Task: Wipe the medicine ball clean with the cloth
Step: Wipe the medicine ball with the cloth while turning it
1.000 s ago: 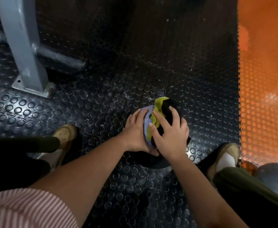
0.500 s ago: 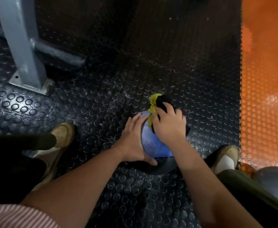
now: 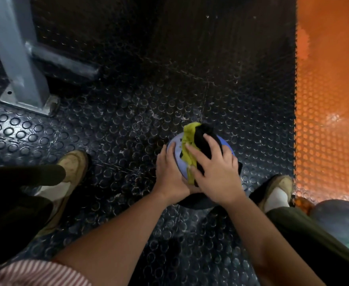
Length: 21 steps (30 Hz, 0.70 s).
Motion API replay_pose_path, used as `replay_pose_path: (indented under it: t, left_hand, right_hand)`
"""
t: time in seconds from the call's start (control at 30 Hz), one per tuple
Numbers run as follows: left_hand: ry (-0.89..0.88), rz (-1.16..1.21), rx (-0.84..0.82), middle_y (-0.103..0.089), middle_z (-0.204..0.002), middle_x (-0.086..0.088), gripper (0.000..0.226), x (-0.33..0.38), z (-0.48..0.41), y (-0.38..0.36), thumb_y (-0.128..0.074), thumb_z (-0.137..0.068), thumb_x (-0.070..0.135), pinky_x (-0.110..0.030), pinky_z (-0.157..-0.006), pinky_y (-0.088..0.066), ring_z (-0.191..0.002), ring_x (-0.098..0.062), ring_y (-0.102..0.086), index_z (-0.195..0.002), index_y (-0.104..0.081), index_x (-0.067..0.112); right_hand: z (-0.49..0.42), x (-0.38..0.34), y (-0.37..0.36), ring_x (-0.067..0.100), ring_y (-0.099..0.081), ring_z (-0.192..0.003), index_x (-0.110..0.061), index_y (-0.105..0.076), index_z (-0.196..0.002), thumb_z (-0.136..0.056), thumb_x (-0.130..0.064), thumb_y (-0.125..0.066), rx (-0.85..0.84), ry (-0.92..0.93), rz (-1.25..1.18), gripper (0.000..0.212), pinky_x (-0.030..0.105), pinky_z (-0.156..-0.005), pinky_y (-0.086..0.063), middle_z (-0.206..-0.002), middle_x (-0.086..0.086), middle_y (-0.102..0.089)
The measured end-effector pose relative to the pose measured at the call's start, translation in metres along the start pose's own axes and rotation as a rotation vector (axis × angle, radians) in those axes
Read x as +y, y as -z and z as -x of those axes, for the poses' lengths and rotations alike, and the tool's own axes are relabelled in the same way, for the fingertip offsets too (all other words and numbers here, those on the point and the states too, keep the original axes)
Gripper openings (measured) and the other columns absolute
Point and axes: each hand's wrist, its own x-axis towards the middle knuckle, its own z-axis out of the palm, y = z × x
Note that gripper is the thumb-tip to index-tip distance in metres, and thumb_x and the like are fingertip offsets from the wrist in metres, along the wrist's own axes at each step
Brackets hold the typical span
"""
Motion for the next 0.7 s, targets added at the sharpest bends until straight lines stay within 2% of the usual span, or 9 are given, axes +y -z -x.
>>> replay_pose_path:
  t: [0.1, 0.2, 0.3, 0.4, 0.57, 0.63, 0.7]
  left_hand:
    - [-0.018, 0.038, -0.004, 0.013, -0.159, 0.012, 0.141, 0.004, 0.001, -0.006, -0.088, -0.05, 0.057, -0.047, -0.121, -0.01, -0.147, -0.013, 0.008, -0.152, 0.006, 0.03]
    - [-0.019, 0.029, 0.003, 0.01, -0.158, 0.013, 0.141, 0.006, -0.003, -0.009, -0.089, -0.048, 0.057, -0.051, -0.119, -0.014, -0.147, -0.014, 0.003, -0.152, 0.003, 0.033]
    - [-0.002, 0.031, -0.021, 0.009, -0.157, 0.013, 0.14, 0.006, -0.011, -0.003, -0.091, -0.048, 0.051, -0.047, -0.12, -0.014, -0.146, -0.013, -0.001, -0.152, 0.001, 0.034]
    - [-0.002, 0.048, -0.051, 0.001, -0.158, 0.009, 0.138, 0.001, -0.023, 0.012, -0.094, -0.046, 0.047, -0.048, -0.119, -0.02, -0.146, -0.017, -0.008, -0.151, -0.006, 0.034]
    - [0.032, 0.046, -0.158, 0.004, -0.159, 0.01, 0.129, -0.002, -0.042, 0.049, -0.09, -0.05, 0.044, -0.047, -0.119, -0.02, -0.147, -0.015, -0.008, -0.152, -0.011, 0.034]
    - [0.096, 0.076, -0.105, 0.001, -0.16, 0.007, 0.126, -0.01, -0.044, 0.064, -0.087, -0.052, 0.046, -0.043, -0.12, -0.019, -0.147, -0.017, -0.011, -0.153, -0.013, 0.032]
    - [0.163, 0.149, -0.03, -0.005, -0.16, 0.003, 0.112, -0.017, -0.042, 0.073, -0.084, -0.066, 0.041, -0.038, -0.118, -0.021, -0.145, -0.018, -0.016, -0.153, -0.015, 0.028]
  right_hand:
    - [-0.032, 0.01, 0.014, 0.032, -0.024, -0.133, -0.052, -0.036, -0.138, -0.094, -0.055, -0.04, -0.091, -0.138, -0.047, 0.044, 0.049, -0.107, -0.022, -0.153, -0.003, -0.022]
    - [-0.068, 0.021, 0.021, 0.033, -0.023, -0.133, -0.049, -0.04, -0.137, -0.097, -0.054, -0.034, -0.213, -0.333, -0.162, 0.041, 0.048, -0.108, -0.02, -0.15, -0.001, -0.025]
    - [-0.104, 0.038, 0.016, 0.037, -0.029, -0.132, -0.035, -0.047, -0.136, -0.097, -0.048, -0.032, -0.337, -0.462, -0.274, 0.043, 0.049, -0.108, -0.023, -0.147, 0.006, -0.033]
    - [-0.133, 0.046, 0.002, 0.036, -0.04, -0.126, -0.016, -0.054, -0.126, -0.095, -0.038, -0.032, -0.416, -0.418, -0.29, 0.044, 0.049, -0.108, -0.03, -0.14, 0.014, -0.045]
    - [-0.122, 0.047, -0.012, 0.04, -0.034, -0.127, -0.022, -0.045, -0.133, -0.09, -0.045, -0.017, -0.342, -0.452, -0.25, 0.056, 0.053, -0.101, -0.027, -0.142, 0.009, -0.038]
    - [-0.103, 0.046, -0.016, 0.038, -0.03, -0.129, -0.023, -0.043, -0.133, -0.092, -0.045, -0.013, -0.289, -0.492, -0.275, 0.055, 0.054, -0.101, -0.025, -0.145, 0.006, -0.035]
    - [-0.083, 0.04, -0.019, 0.038, -0.028, -0.13, -0.025, -0.04, -0.136, -0.098, -0.043, -0.015, -0.195, -0.588, -0.343, 0.05, 0.053, -0.103, -0.023, -0.148, 0.008, -0.031]
